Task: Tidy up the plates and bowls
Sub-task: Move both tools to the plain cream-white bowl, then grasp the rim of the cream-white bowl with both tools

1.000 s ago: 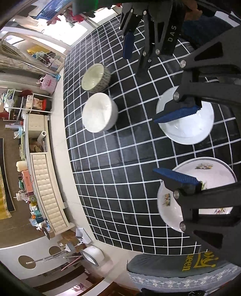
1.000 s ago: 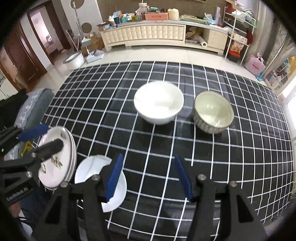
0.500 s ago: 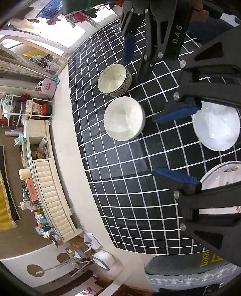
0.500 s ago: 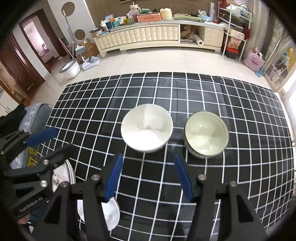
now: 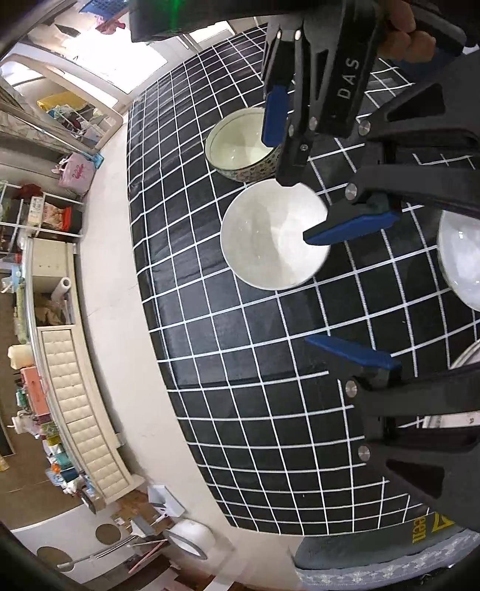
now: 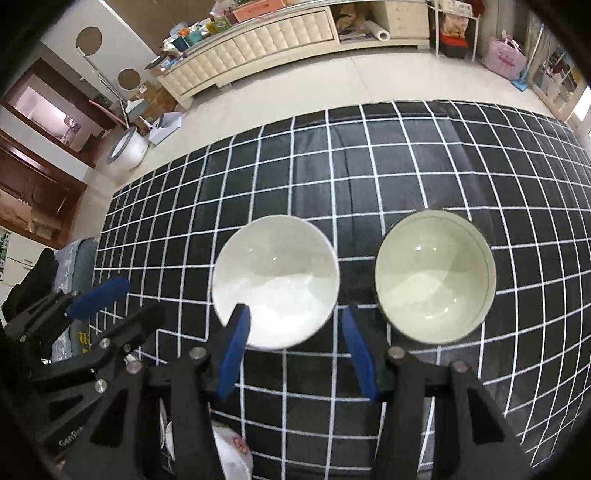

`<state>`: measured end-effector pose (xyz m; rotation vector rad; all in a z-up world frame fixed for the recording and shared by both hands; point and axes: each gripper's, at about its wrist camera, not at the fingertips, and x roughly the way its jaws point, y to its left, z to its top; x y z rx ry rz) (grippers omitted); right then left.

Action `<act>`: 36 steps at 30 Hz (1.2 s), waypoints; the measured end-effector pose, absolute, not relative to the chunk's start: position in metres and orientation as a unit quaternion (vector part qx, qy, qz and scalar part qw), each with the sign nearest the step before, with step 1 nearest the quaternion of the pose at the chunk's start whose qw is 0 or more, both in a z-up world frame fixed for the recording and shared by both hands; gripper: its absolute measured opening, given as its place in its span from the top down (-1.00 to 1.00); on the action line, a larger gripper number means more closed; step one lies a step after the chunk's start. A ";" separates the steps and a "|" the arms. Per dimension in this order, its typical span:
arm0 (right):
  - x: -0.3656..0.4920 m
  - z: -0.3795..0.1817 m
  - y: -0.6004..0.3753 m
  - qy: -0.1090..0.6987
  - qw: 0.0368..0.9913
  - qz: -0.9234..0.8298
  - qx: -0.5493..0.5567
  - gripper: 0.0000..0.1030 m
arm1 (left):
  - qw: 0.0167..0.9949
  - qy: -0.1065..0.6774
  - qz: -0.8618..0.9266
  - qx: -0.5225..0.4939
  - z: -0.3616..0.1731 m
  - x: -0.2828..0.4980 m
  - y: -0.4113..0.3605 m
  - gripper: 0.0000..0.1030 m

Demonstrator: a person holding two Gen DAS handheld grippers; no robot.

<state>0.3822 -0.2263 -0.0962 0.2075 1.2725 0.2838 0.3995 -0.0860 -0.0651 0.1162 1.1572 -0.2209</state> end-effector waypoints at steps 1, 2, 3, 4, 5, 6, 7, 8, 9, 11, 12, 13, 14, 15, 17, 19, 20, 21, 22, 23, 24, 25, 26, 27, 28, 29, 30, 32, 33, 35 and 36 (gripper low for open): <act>0.384 -0.098 -0.226 0.592 0.789 0.131 0.096 -0.10 | 0.829 0.547 -0.103 0.055 -0.067 0.404 -0.086 0.07; 0.387 -0.101 -0.226 0.594 0.788 0.131 0.097 -0.10 | 0.828 0.549 -0.101 0.055 -0.070 0.408 -0.087 0.07; 0.389 -0.102 -0.226 0.595 0.787 0.131 0.097 -0.10 | 0.827 0.551 -0.100 0.054 -0.074 0.413 -0.087 0.07; 0.392 -0.104 -0.227 0.598 0.784 0.133 0.100 -0.10 | 0.825 0.554 -0.100 0.052 -0.077 0.416 -0.087 0.07; 0.394 -0.108 -0.227 0.602 0.781 0.133 0.103 -0.09 | 0.824 0.556 -0.100 0.050 -0.081 0.418 -0.087 0.07; 0.396 -0.110 -0.227 0.604 0.779 0.134 0.105 -0.09 | 0.821 0.560 -0.099 0.047 -0.086 0.420 -0.087 0.07; 0.397 -0.113 -0.227 0.606 0.777 0.134 0.107 -0.08 | 0.819 0.563 -0.098 0.044 -0.090 0.421 -0.086 0.07; 0.399 -0.115 -0.227 0.607 0.776 0.132 0.106 -0.02 | 0.815 0.569 -0.100 0.039 -0.096 0.423 -0.086 0.09; 0.399 -0.116 -0.226 0.606 0.777 0.130 0.104 0.01 | 0.811 0.576 -0.103 0.033 -0.101 0.424 -0.086 0.13; 0.400 -0.118 -0.223 0.606 0.779 0.130 0.094 0.02 | 0.806 0.581 -0.107 0.028 -0.108 0.428 -0.086 0.21; 0.401 -0.121 -0.222 0.607 0.778 0.131 0.091 0.03 | 0.805 0.582 -0.108 0.028 -0.110 0.428 -0.087 0.23; 0.403 -0.123 -0.222 0.610 0.776 0.132 0.091 0.05 | 0.806 0.581 -0.110 0.029 -0.111 0.430 -0.087 0.29; 0.404 -0.126 -0.222 0.613 0.774 0.130 0.090 0.08 | 0.806 0.581 -0.110 0.027 -0.113 0.431 -0.088 0.31; 0.405 -0.129 -0.221 0.615 0.774 0.127 0.088 0.10 | 0.805 0.582 -0.110 0.025 -0.114 0.432 -0.087 0.34; 0.408 -0.133 -0.223 0.614 0.775 0.122 0.088 0.14 | 0.800 0.589 -0.111 0.011 -0.119 0.437 -0.085 0.43; 0.410 -0.137 -0.225 0.614 0.775 0.120 0.093 0.16 | 0.794 0.597 -0.116 0.000 -0.124 0.440 -0.084 0.47; 0.410 -0.139 -0.227 0.615 0.774 0.119 0.094 0.21 | 0.794 0.597 -0.115 0.002 -0.126 0.440 -0.084 0.48; 0.411 -0.141 -0.227 0.617 0.773 0.119 0.092 0.26 | 0.794 0.597 -0.113 0.006 -0.128 0.441 -0.084 0.51; 0.412 -0.144 -0.227 0.619 0.771 0.119 0.090 0.28 | 0.793 0.599 -0.112 0.007 -0.131 0.442 -0.084 0.54; 0.412 -0.146 -0.227 0.621 0.769 0.120 0.090 0.31 | 0.791 0.602 -0.112 0.006 -0.134 0.443 -0.083 0.55; 0.411 -0.147 -0.228 0.622 0.768 0.121 0.091 0.35 | 0.788 0.606 -0.112 0.004 -0.136 0.444 -0.082 0.59; 0.412 -0.150 -0.229 0.624 0.766 0.121 0.093 0.36 | 0.786 0.608 -0.112 0.004 -0.138 0.446 -0.082 0.60; 0.412 -0.151 -0.231 0.625 0.765 0.122 0.095 0.40 | 0.785 0.609 -0.112 0.006 -0.140 0.447 -0.083 0.60; 0.412 -0.153 -0.231 0.626 0.764 0.122 0.095 0.43 | 0.785 0.610 -0.112 0.009 -0.142 0.448 -0.084 0.60; 0.412 -0.154 -0.231 0.625 0.765 0.122 0.092 0.47 | 0.784 0.610 -0.111 0.013 -0.143 0.449 -0.086 0.60; 0.412 -0.153 -0.230 0.623 0.768 0.124 0.084 0.49 | 0.784 0.611 -0.109 0.015 -0.145 0.450 -0.087 0.62; 0.413 -0.152 -0.229 0.622 0.769 0.127 0.078 0.50 | 0.784 0.611 -0.109 0.018 -0.146 0.452 -0.089 0.67; 0.413 -0.151 -0.229 0.621 0.771 0.127 0.068 0.54 | 0.783 0.612 -0.108 0.025 -0.149 0.453 -0.093 0.69; 0.413 -0.151 -0.228 0.621 0.771 0.126 0.064 0.58 | 0.782 0.613 -0.108 0.028 -0.151 0.453 -0.095 0.72; 0.412 -0.151 -0.230 0.619 0.773 0.123 0.057 0.65 | 0.779 0.617 -0.110 0.026 -0.156 0.454 -0.097 0.77; 0.412 -0.151 -0.229 0.618 0.775 0.122 0.051 0.70 | 0.779 0.618 -0.108 0.022 -0.157 0.455 -0.097 0.77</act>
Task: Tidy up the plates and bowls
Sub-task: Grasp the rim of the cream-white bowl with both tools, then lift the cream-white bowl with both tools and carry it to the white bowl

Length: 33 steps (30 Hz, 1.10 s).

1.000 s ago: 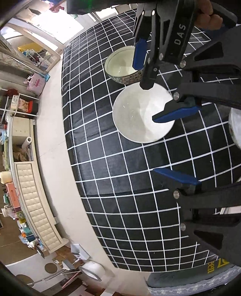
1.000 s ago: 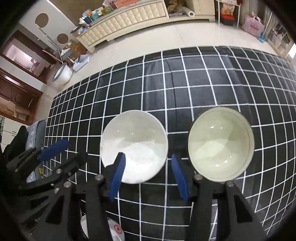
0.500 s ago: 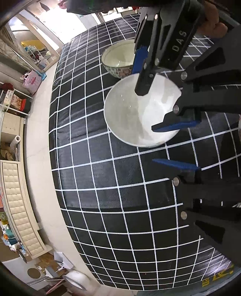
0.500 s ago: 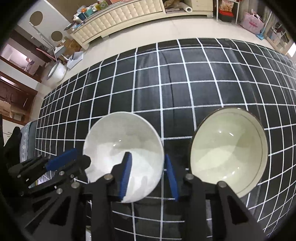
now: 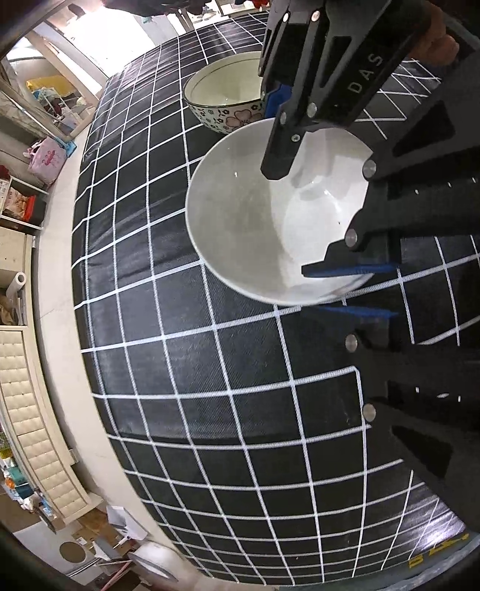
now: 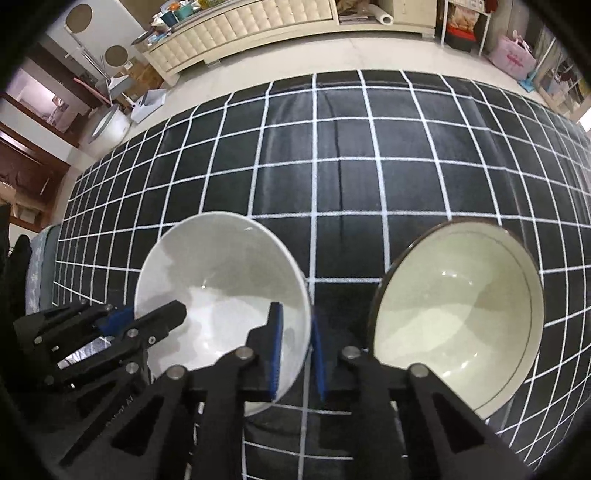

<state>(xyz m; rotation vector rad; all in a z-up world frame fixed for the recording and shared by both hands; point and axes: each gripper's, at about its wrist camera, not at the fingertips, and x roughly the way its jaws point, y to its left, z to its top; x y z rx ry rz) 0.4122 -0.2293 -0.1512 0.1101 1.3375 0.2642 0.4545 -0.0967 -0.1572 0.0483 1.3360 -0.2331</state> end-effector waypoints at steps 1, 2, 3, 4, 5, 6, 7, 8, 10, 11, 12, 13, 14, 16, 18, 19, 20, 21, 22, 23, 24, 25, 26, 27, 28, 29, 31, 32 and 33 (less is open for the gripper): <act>0.411 -0.151 -0.229 0.616 0.777 0.121 0.044 0.74 | 0.778 0.619 -0.107 0.023 -0.159 0.454 -0.098 0.77; 0.410 -0.151 -0.229 0.613 0.779 0.121 0.040 0.75 | 0.778 0.619 -0.106 0.024 -0.160 0.454 -0.098 0.78; 0.409 -0.151 -0.230 0.613 0.780 0.121 0.043 0.76 | 0.778 0.619 -0.105 0.027 -0.160 0.454 -0.099 0.78; 0.409 -0.152 -0.231 0.614 0.779 0.119 0.044 0.76 | 0.778 0.619 -0.105 0.030 -0.160 0.453 -0.097 0.78; 0.408 -0.151 -0.231 0.614 0.779 0.117 0.046 0.77 | 0.778 0.618 -0.105 0.035 -0.160 0.453 -0.099 0.78; 0.407 -0.150 -0.231 0.614 0.780 0.115 0.045 0.78 | 0.779 0.617 -0.103 0.043 -0.160 0.451 -0.100 0.78; 0.405 -0.149 -0.228 0.612 0.782 0.115 0.041 0.78 | 0.779 0.617 -0.103 0.048 -0.160 0.450 -0.103 0.78; 0.402 -0.146 -0.228 0.609 0.784 0.115 0.035 0.79 | 0.779 0.616 -0.101 0.057 -0.160 0.449 -0.105 0.78; 0.399 -0.142 -0.226 0.608 0.784 0.119 0.037 0.79 | 0.779 0.616 -0.102 0.063 -0.159 0.444 -0.111 0.80; 0.397 -0.140 -0.223 0.607 0.784 0.120 0.039 0.79 | 0.779 0.616 -0.101 0.061 -0.159 0.443 -0.110 0.81; 0.395 -0.137 -0.223 0.606 0.785 0.121 0.041 0.79 | 0.779 0.617 -0.100 0.057 -0.157 0.440 -0.109 0.81; 0.393 -0.134 -0.222 0.605 0.786 0.122 0.042 0.79 | 0.779 0.617 -0.100 0.051 -0.154 0.438 -0.110 0.82; 0.392 -0.132 -0.220 0.604 0.787 0.122 0.042 0.79 | 0.780 0.616 -0.100 0.045 -0.151 0.435 -0.108 0.82; 0.386 -0.125 -0.218 0.600 0.789 0.123 0.042 0.79 | 0.783 0.612 -0.100 0.043 -0.143 0.429 -0.105 0.83; 0.378 -0.117 -0.217 0.595 0.793 0.124 0.039 0.79 | 0.789 0.605 -0.098 0.049 -0.133 0.421 -0.105 0.82; 0.375 -0.113 -0.215 0.593 0.795 0.125 0.040 0.79 | 0.791 0.602 -0.097 0.051 -0.127 0.418 -0.104 0.82; 0.370 -0.109 -0.216 0.590 0.796 0.125 0.044 0.79 | 0.793 0.599 -0.096 0.051 -0.123 0.414 -0.103 0.82; 0.365 -0.103 -0.216 0.588 0.798 0.125 0.049 0.80 | 0.795 0.597 -0.095 0.049 -0.119 0.413 -0.100 0.83; 0.360 -0.098 -0.216 0.585 0.800 0.126 0.053 0.80 | 0.796 0.595 -0.094 0.046 -0.113 0.408 -0.100 0.83; 0.355 -0.092 -0.215 0.582 0.801 0.127 0.053 0.80 | 0.798 0.593 -0.094 0.044 -0.107 0.402 -0.098 0.83; 0.351 -0.088 -0.214 0.580 0.803 0.129 0.053 0.80 | 0.801 0.589 -0.095 0.042 -0.101 0.395 -0.097 0.83; 0.346 -0.083 -0.213 0.577 0.805 0.131 0.054 0.80 | 0.803 0.587 -0.096 0.042 -0.097 0.391 -0.095 0.82; 0.342 -0.079 -0.212 0.575 0.806 0.132 0.054 0.80 | 0.806 0.583 -0.095 0.043 -0.092 0.384 -0.093 0.82; 0.338 -0.075 -0.208 0.573 0.807 0.133 0.053 0.80 | 0.807 0.581 -0.093 0.043 -0.087 0.377 -0.092 0.82; 0.334 -0.071 -0.205 0.569 0.810 0.135 0.051 0.80 | 0.809 0.579 -0.092 0.042 -0.084 0.373 -0.088 0.82; 0.331 -0.068 -0.202 0.567 0.811 0.136 0.051 0.80 | 0.811 0.577 -0.090 0.040 -0.079 0.366 -0.086 0.82; 0.318 -0.063 -0.197 0.564 0.813 0.139 0.052 0.80 | 0.815 0.572 -0.085 0.037 -0.071 0.352 -0.081 0.82; 0.314 -0.063 -0.193 0.565 0.812 0.139 0.051 0.80 | 0.817 0.570 -0.083 0.039 -0.068 0.347 -0.080 0.82; 0.312 -0.064 -0.189 0.567 0.810 0.140 0.051 0.80 | 0.819 0.567 -0.081 0.040 -0.064 0.338 -0.078 0.82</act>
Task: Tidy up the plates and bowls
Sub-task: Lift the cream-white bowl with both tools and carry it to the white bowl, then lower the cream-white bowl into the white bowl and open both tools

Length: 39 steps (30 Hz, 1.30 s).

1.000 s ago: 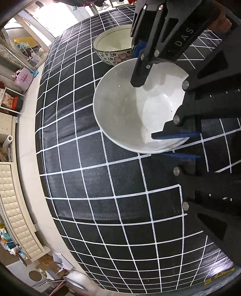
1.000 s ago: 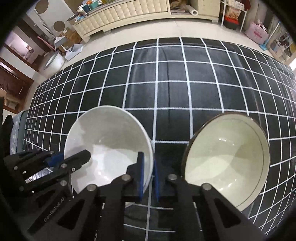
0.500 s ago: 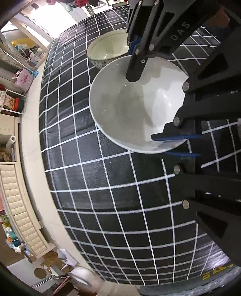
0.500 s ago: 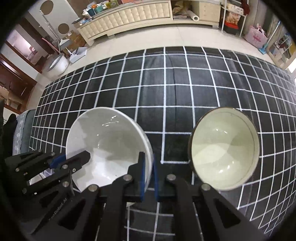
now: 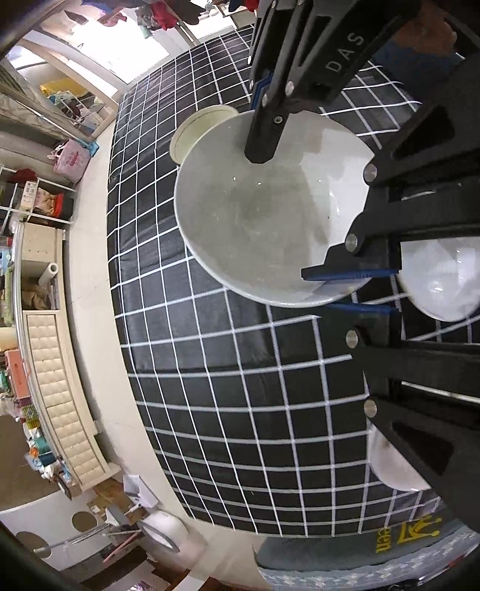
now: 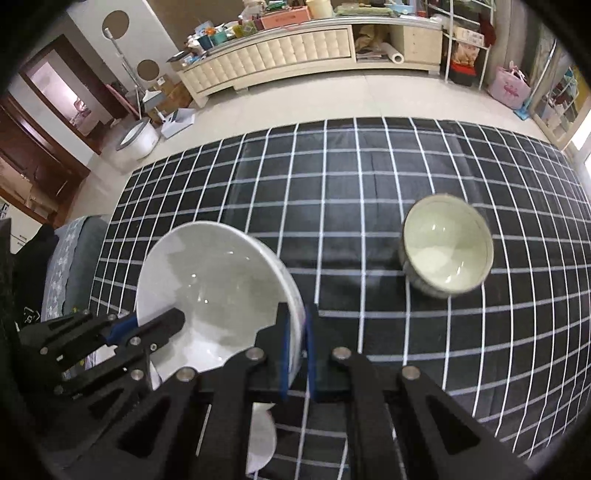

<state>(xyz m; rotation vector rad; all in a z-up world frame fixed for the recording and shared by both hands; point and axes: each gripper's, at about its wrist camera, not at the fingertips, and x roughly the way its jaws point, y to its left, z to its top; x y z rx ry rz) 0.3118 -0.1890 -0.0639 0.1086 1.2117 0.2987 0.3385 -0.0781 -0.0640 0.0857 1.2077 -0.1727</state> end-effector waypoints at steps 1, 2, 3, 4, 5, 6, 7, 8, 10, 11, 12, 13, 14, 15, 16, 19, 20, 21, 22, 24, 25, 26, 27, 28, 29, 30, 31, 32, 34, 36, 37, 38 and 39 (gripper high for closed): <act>0.308 -0.064 -0.185 0.569 0.809 0.140 0.051 0.80 | 0.820 0.565 -0.080 0.040 -0.063 0.328 -0.074 0.82; 0.301 -0.064 -0.184 0.569 0.808 0.142 0.051 0.80 | 0.821 0.564 -0.079 0.038 -0.061 0.320 -0.070 0.82; 0.298 -0.063 -0.182 0.569 0.809 0.143 0.051 0.80 | 0.822 0.563 -0.079 0.036 -0.060 0.315 -0.068 0.82; 0.292 -0.062 -0.181 0.568 0.809 0.143 0.051 0.80 | 0.823 0.562 -0.079 0.033 -0.059 0.306 -0.065 0.82; 0.287 -0.062 -0.180 0.567 0.809 0.144 0.050 0.80 | 0.823 0.561 -0.080 0.032 -0.058 0.300 -0.064 0.82; 0.281 -0.062 -0.178 0.567 0.810 0.144 0.047 0.80 | 0.823 0.562 -0.080 0.032 -0.058 0.296 -0.061 0.82; 0.277 -0.062 -0.177 0.566 0.810 0.144 0.045 0.80 | 0.823 0.562 -0.079 0.033 -0.058 0.289 -0.061 0.82; 0.271 -0.063 -0.176 0.567 0.810 0.143 0.042 0.80 | 0.823 0.562 -0.079 0.033 -0.058 0.282 -0.059 0.82; 0.260 -0.064 -0.176 0.569 0.809 0.142 0.041 0.80 | 0.823 0.562 -0.079 0.031 -0.061 0.269 -0.058 0.82; 0.255 -0.067 -0.176 0.572 0.807 0.142 0.040 0.80 | 0.822 0.563 -0.079 0.031 -0.062 0.264 -0.058 0.82; 0.252 -0.068 -0.175 0.574 0.805 0.142 0.039 0.80 | 0.822 0.564 -0.079 0.031 -0.065 0.256 -0.058 0.82; 0.247 -0.071 -0.174 0.577 0.804 0.142 0.037 0.80 | 0.821 0.565 -0.079 0.031 -0.067 0.253 -0.057 0.82; 0.242 -0.073 -0.172 0.579 0.802 0.141 0.034 0.80 | 0.820 0.567 -0.079 0.031 -0.070 0.247 -0.056 0.82; 0.239 -0.074 -0.171 0.581 0.801 0.141 0.032 0.80 | 0.818 0.568 -0.079 0.031 -0.073 0.242 -0.055 0.82; 0.236 -0.077 -0.169 0.582 0.800 0.141 0.030 0.80 | 0.817 0.570 -0.080 0.031 -0.075 0.237 -0.053 0.82; 0.229 -0.083 -0.166 0.588 0.796 0.139 0.024 0.80 | 0.813 0.577 -0.077 0.028 -0.085 0.228 -0.052 0.82; 0.228 -0.086 -0.165 0.590 0.794 0.141 0.024 0.80 | 0.812 0.578 -0.077 0.027 -0.087 0.226 -0.051 0.82; 0.226 -0.090 -0.164 0.594 0.792 0.142 0.024 0.80 | 0.810 0.580 -0.077 0.026 -0.091 0.223 -0.049 0.82; 0.225 -0.092 -0.163 0.597 0.790 0.142 0.023 0.80 | 0.809 0.582 -0.077 0.026 -0.093 0.222 -0.048 0.82; 0.223 -0.098 -0.160 0.602 0.786 0.143 0.022 0.80 | 0.807 0.584 -0.077 0.025 -0.097 0.217 -0.047 0.82; 0.222 -0.102 -0.159 0.605 0.783 0.143 0.021 0.80 | 0.806 0.586 -0.076 0.025 -0.098 0.215 -0.047 0.82; 0.221 -0.105 -0.156 0.609 0.780 0.143 0.018 0.80 | 0.806 0.587 -0.075 0.025 -0.100 0.214 -0.046 0.82; 0.220 -0.108 -0.154 0.611 0.778 0.143 0.016 0.80 | 0.804 0.589 -0.074 0.027 -0.103 0.213 -0.046 0.82; 0.219 -0.111 -0.152 0.615 0.776 0.143 0.014 0.80 | 0.803 0.591 -0.073 0.031 -0.106 0.211 -0.046 0.82; 0.218 -0.113 -0.151 0.617 0.774 0.143 0.014 0.80 | 0.802 0.592 -0.072 0.034 -0.108 0.212 -0.045 0.82; 0.218 -0.116 -0.150 0.620 0.772 0.142 0.016 0.80 | 0.801 0.593 -0.071 0.036 -0.110 0.211 -0.044 0.82; 0.218 -0.119 -0.150 0.622 0.770 0.141 0.017 0.80 | 0.801 0.594 -0.070 0.035 -0.111 0.210 -0.044 0.82; 0.218 -0.121 -0.149 0.625 0.768 0.141 0.016 0.80 | 0.800 0.595 -0.070 0.032 -0.112 0.210 -0.043 0.82; 0.217 -0.124 -0.147 0.628 0.765 0.141 0.012 0.80 | 0.798 0.598 -0.070 0.030 -0.114 0.210 -0.042 0.82; 0.217 -0.126 -0.145 0.629 0.765 0.140 0.013 0.80 | 0.796 0.600 -0.072 0.030 -0.117 0.209 -0.041 0.82; 0.217 -0.127 -0.144 0.630 0.764 0.139 0.012 0.80 | 0.795 0.601 -0.072 0.030 -0.117 0.211 -0.039 0.83; 0.217 -0.127 -0.143 0.630 0.765 0.137 0.010 0.80 | 0.794 0.603 -0.072 0.027 -0.118 0.212 -0.038 0.83; 0.217 -0.128 -0.142 0.630 0.765 0.136 0.007 0.79 | 0.791 0.608 -0.072 0.024 -0.120 0.213 -0.037 0.83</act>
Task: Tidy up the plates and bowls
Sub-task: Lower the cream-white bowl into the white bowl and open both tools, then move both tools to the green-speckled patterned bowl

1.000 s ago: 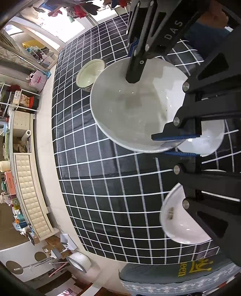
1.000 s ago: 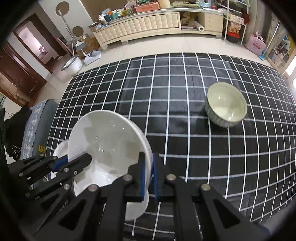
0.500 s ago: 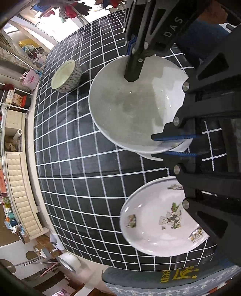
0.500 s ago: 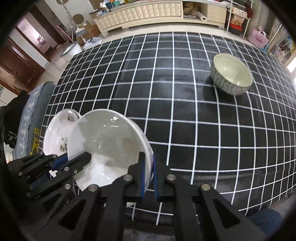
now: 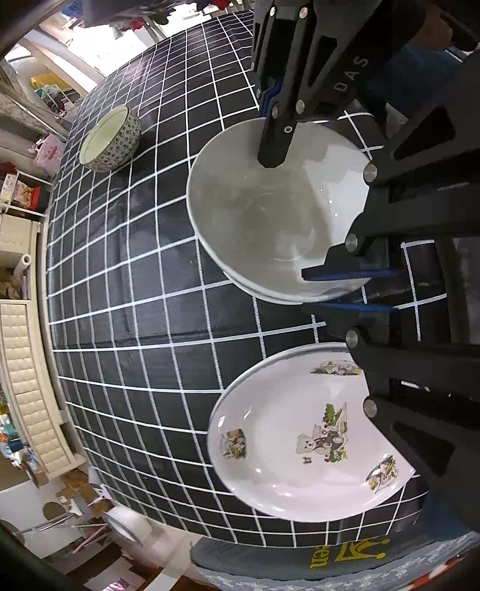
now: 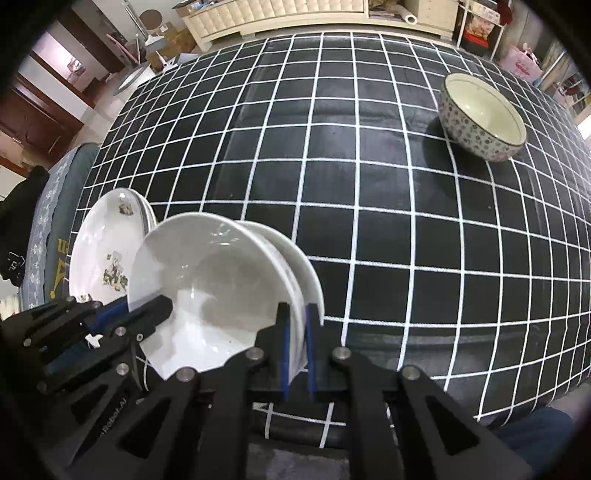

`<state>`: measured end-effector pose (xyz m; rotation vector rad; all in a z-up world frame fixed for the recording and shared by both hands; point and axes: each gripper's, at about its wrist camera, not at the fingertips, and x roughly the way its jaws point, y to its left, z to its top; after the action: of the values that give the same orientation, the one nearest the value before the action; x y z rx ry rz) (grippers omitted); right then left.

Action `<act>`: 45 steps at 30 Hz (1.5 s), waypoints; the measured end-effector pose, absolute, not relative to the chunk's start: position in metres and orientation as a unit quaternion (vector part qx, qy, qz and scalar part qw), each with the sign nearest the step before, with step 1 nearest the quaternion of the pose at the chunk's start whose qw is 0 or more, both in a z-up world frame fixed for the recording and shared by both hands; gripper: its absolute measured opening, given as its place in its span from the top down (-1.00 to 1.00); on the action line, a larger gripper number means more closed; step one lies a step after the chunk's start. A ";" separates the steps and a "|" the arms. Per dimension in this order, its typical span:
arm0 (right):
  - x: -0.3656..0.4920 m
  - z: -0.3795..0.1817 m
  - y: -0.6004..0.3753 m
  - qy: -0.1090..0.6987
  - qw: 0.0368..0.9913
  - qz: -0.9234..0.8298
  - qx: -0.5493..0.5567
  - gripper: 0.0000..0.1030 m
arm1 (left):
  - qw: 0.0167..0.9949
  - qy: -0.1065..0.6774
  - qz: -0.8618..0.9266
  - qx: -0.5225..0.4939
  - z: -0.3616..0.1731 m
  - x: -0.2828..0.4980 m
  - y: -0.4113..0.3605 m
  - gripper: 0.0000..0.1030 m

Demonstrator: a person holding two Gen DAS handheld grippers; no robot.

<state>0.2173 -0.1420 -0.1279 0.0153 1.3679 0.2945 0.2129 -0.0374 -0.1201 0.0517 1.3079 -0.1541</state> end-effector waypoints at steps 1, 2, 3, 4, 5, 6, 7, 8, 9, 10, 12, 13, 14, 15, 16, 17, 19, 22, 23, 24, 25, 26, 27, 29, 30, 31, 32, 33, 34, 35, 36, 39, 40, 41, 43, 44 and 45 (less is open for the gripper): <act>0.218 -0.128 -0.142 0.630 0.765 0.135 0.005 0.79 | 0.789 0.610 -0.072 0.022 -0.122 0.214 -0.037 0.83; 0.218 -0.129 -0.142 0.630 0.765 0.136 0.005 0.79 | 0.789 0.609 -0.072 0.024 -0.122 0.214 -0.037 0.83; 0.218 -0.129 -0.141 0.630 0.765 0.137 0.005 0.79 | 0.790 0.608 -0.072 0.028 -0.123 0.214 -0.038 0.83; 0.219 -0.129 -0.141 0.630 0.764 0.137 0.006 0.79 | 0.790 0.608 -0.072 0.031 -0.123 0.214 -0.038 0.83; 0.219 -0.129 -0.142 0.631 0.764 0.136 0.009 0.79 | 0.791 0.607 -0.072 0.032 -0.124 0.213 -0.039 0.83; 0.220 -0.130 -0.143 0.632 0.763 0.135 0.010 0.79 | 0.791 0.607 -0.072 0.033 -0.125 0.213 -0.039 0.83; 0.221 -0.130 -0.143 0.633 0.762 0.135 0.011 0.79 | 0.790 0.608 -0.072 0.032 -0.126 0.214 -0.039 0.83; 0.221 -0.130 -0.142 0.635 0.761 0.135 0.010 0.79 | 0.789 0.609 -0.072 0.030 -0.126 0.214 -0.039 0.83; 0.221 -0.130 -0.142 0.635 0.760 0.136 0.009 0.79 | 0.789 0.609 -0.072 0.029 -0.126 0.214 -0.039 0.83; 0.221 -0.130 -0.141 0.636 0.759 0.137 0.005 0.79 | 0.789 0.610 -0.073 0.029 -0.127 0.215 -0.039 0.83; 0.222 -0.130 -0.142 0.639 0.757 0.135 0.007 0.77 | 0.789 0.609 -0.075 0.028 -0.127 0.216 -0.038 0.83; 0.223 -0.130 -0.143 0.641 0.755 0.134 0.011 0.77 | 0.790 0.608 -0.075 0.028 -0.126 0.215 -0.038 0.83; 0.223 -0.130 -0.143 0.643 0.754 0.133 0.012 0.76 | 0.790 0.608 -0.075 0.028 -0.126 0.215 -0.038 0.83; 0.223 -0.130 -0.142 0.643 0.754 0.132 0.011 0.76 | 0.790 0.608 -0.075 0.028 -0.126 0.216 -0.037 0.83; 0.223 -0.130 -0.142 0.643 0.754 0.130 0.010 0.76 | 0.790 0.608 -0.075 0.028 -0.126 0.215 -0.037 0.83; 0.223 -0.130 -0.141 0.644 0.754 0.129 0.008 0.76 | 0.790 0.608 -0.075 0.028 -0.126 0.215 -0.037 0.83; 0.222 -0.130 -0.141 0.645 0.753 0.128 0.008 0.75 | 0.790 0.608 -0.075 0.029 -0.125 0.215 -0.038 0.82; 0.221 -0.128 -0.139 0.646 0.752 0.127 0.001 0.73 | 0.789 0.610 -0.077 0.021 -0.124 0.215 -0.037 0.82; 0.220 -0.127 -0.138 0.646 0.753 0.126 -0.005 0.71 | 0.789 0.609 -0.077 0.020 -0.123 0.215 -0.037 0.82; 0.219 -0.126 -0.137 0.646 0.753 0.126 -0.011 0.69 | 0.790 0.608 -0.078 0.019 -0.123 0.215 -0.036 0.82; 0.218 -0.125 -0.136 0.644 0.755 0.124 -0.020 0.65 | 0.790 0.607 -0.078 0.020 -0.122 0.214 -0.036 0.82; 0.218 -0.123 -0.135 0.642 0.757 0.116 -0.031 0.49 | 0.791 0.607 -0.079 0.021 -0.122 0.214 -0.036 0.82; 0.217 -0.122 -0.134 0.639 0.760 0.111 -0.040 0.25 | 0.791 0.606 -0.080 0.021 -0.122 0.214 -0.036 0.82; 0.217 -0.118 -0.136 0.631 0.767 0.107 -0.046 0.05 | 0.791 0.605 -0.083 0.024 -0.121 0.213 -0.036 0.82; 0.217 -0.118 -0.137 0.630 0.768 0.108 -0.044 0.04 | 0.792 0.604 -0.084 0.028 -0.120 0.212 -0.037 0.82; 0.217 -0.118 -0.139 0.631 0.767 0.109 -0.040 0.04 | 0.793 0.602 -0.084 0.032 -0.120 0.211 -0.038 0.82; 0.217 -0.117 -0.141 0.632 0.766 0.108 -0.038 0.04 | 0.795 0.600 -0.084 0.036 -0.119 0.210 -0.039 0.82; 0.217 -0.117 -0.142 0.632 0.767 0.108 -0.037 0.04 | 0.795 0.599 -0.083 0.038 -0.118 0.210 -0.039 0.82; 0.217 -0.116 -0.143 0.631 0.768 0.108 -0.036 0.03 | 0.795 0.599 -0.084 0.037 -0.117 0.210 -0.039 0.82; 0.217 -0.115 -0.144 0.630 0.768 0.108 -0.034 0.02 | 0.795 0.599 -0.084 0.036 -0.116 0.210 -0.039 0.82; 0.217 -0.114 -0.146 0.630 0.768 0.108 -0.032 -0.01 | 0.796 0.599 -0.084 0.035 -0.115 0.210 -0.038 0.82; 0.217 -0.109 -0.152 0.628 0.770 0.110 -0.026 -0.02 | 0.798 0.595 -0.086 0.033 -0.112 0.210 -0.037 0.82; 0.217 -0.106 -0.155 0.626 0.772 0.109 -0.024 -0.03 | 0.799 0.593 -0.088 0.032 -0.110 0.210 -0.037 0.82; 0.217 -0.104 -0.157 0.625 0.773 0.108 -0.022 -0.03 | 0.800 0.592 -0.090 0.030 -0.108 0.210 -0.037 0.82; 0.218 -0.098 -0.163 0.621 0.776 0.110 -0.014 -0.03 | 0.804 0.587 -0.093 0.030 -0.101 0.210 -0.039 0.76; 0.219 -0.095 -0.166 0.619 0.778 0.110 -0.010 -0.03 | 0.806 0.584 -0.094 0.031 -0.098 0.210 -0.040 0.76; 0.219 -0.092 -0.169 0.617 0.779 0.110 -0.008 -0.03 | 0.808 0.581 -0.095 0.034 -0.094 0.213 -0.043 0.76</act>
<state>0.2194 -0.1687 -0.0921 -0.0162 1.3349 0.2387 0.2125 -0.0434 -0.0942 0.0725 1.2430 -0.2040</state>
